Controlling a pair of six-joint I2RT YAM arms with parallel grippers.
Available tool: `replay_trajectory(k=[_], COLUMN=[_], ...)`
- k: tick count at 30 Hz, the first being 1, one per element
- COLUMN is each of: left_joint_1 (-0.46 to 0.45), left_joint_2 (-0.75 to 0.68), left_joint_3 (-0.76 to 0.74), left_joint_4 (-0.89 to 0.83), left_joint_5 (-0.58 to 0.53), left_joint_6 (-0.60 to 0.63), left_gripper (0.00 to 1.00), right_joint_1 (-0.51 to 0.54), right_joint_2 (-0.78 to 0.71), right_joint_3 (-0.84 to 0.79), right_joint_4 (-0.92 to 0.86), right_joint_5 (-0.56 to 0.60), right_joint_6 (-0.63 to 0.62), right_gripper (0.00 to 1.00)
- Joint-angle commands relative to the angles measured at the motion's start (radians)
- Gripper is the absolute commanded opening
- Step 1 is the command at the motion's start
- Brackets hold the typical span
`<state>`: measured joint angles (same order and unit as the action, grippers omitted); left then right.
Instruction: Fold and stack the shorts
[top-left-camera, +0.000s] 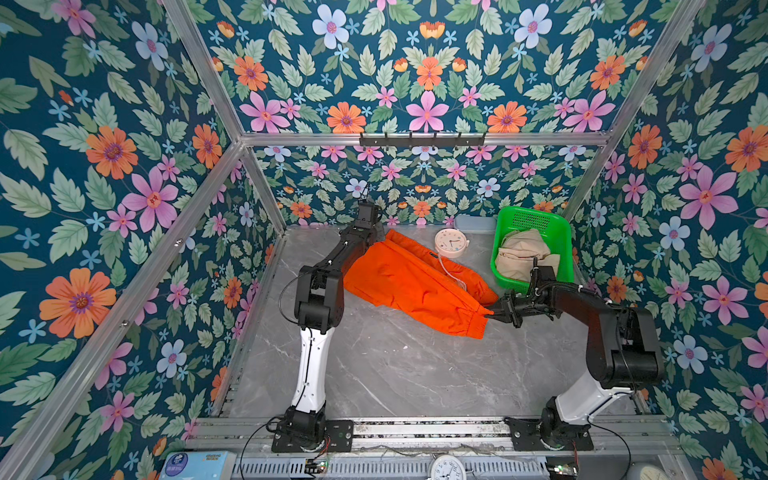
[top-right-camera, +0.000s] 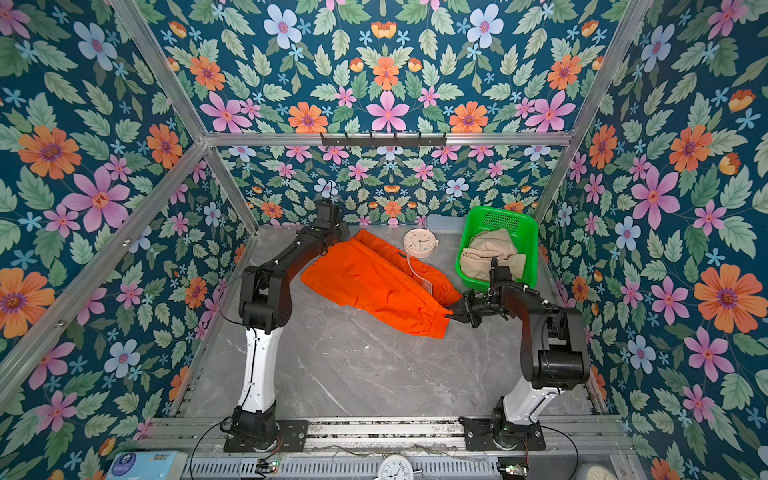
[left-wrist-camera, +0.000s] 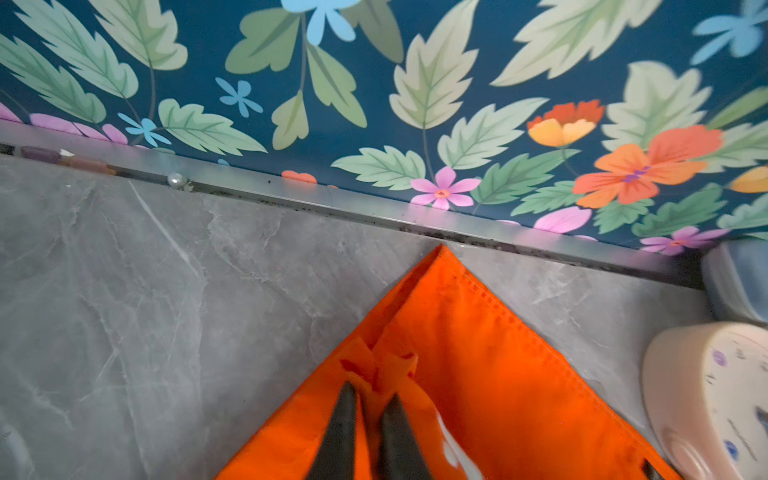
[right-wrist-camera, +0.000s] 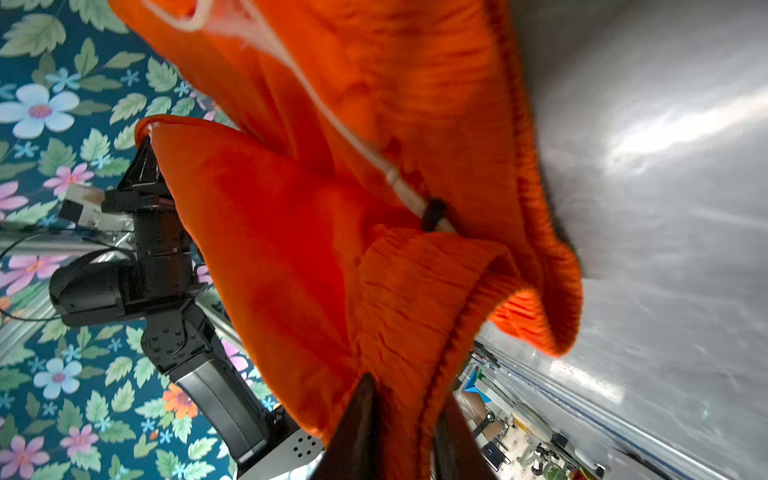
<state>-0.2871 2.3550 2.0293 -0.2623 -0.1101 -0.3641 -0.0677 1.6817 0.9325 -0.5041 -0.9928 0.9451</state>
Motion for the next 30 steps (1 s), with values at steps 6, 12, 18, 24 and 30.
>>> replay_trajectory(k=[6,12,18,24,30], left_joint_1=[0.002,0.004,0.015,0.047,0.059], left_joint_2=[-0.045,-0.225,-0.427,-0.384,-0.311], left_joint_3=[-0.018,-0.205,-0.561,-0.656,-0.684], left_joint_4=[0.101,0.117,0.24,0.294,0.3], left_joint_5=[0.005,0.033,0.177,0.302,0.303], left_joint_6=[0.002,0.046,0.011,-0.085,-0.134], left_gripper=[0.62,0.67,0.63,0.58,0.57], right_joint_1=[-0.014,-0.024,0.044,0.276,0.425], right_joint_2=[-0.096,-0.234,-0.374,-0.34,-0.179], right_joint_3=[-0.017,0.006,0.052,0.094,0.087], right_joint_4=[0.052,-0.038,-0.118,-0.065,0.099], right_joint_5=[0.206,0.378,0.547,0.611,0.589], right_joint_6=[0.105,0.074,-0.008,-0.065,-0.067], right_gripper=[0.52,0.58,0.58,0.56,0.55])
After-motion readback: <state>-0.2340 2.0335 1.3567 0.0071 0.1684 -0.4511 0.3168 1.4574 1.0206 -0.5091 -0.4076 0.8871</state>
